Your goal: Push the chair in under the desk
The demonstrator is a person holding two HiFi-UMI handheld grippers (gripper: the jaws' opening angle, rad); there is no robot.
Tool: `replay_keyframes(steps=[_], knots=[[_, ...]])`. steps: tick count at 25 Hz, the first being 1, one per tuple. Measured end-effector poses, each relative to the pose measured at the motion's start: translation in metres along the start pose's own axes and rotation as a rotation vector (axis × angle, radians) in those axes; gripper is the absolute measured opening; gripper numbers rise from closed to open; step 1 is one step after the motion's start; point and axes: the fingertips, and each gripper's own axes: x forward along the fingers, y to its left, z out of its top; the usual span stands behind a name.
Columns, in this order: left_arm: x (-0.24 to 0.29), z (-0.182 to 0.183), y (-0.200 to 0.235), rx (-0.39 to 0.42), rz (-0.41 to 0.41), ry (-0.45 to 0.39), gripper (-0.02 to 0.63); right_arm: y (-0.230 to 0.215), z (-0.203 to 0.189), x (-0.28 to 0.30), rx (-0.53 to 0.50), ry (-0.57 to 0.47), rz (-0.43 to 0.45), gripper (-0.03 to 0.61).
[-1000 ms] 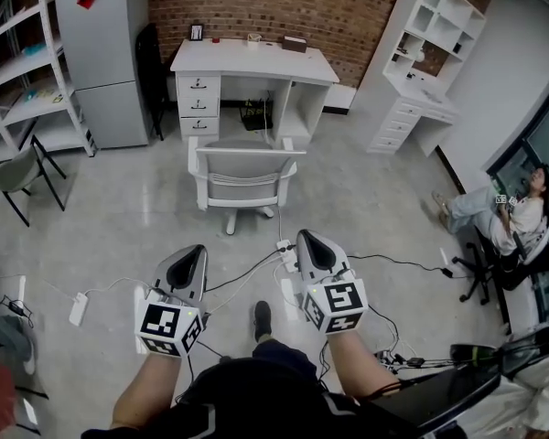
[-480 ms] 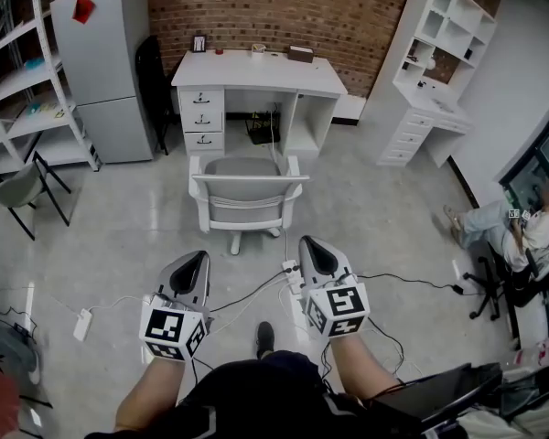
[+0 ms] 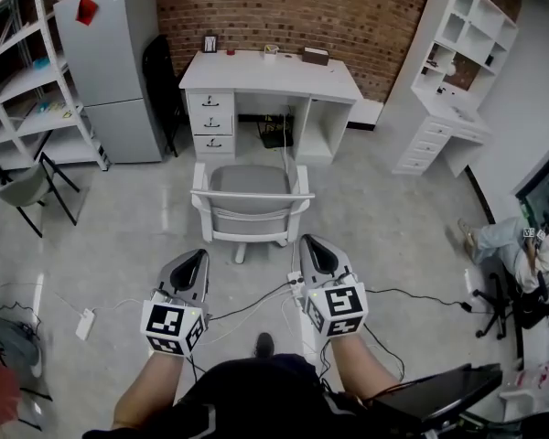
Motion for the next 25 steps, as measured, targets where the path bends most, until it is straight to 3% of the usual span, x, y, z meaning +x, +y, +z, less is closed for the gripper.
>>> replay_keyframes(steps=[10, 12, 25], knots=[[0.071, -0.004, -0.011, -0.002, -0.005, 0.052, 0.006, -0.052, -0.014, 0.040, -0.019, 0.032, 0.080, 0.011], [0.082, -0.002, -0.015, 0.011, -0.001, 0.061, 0.008, -0.061, -0.017, 0.046, -0.023, 0.043, 0.095, 0.037], [0.130, -0.025, 0.009, 0.106, -0.025, 0.173, 0.008, -0.068, -0.049, 0.094, -0.088, 0.115, 0.172, 0.092]])
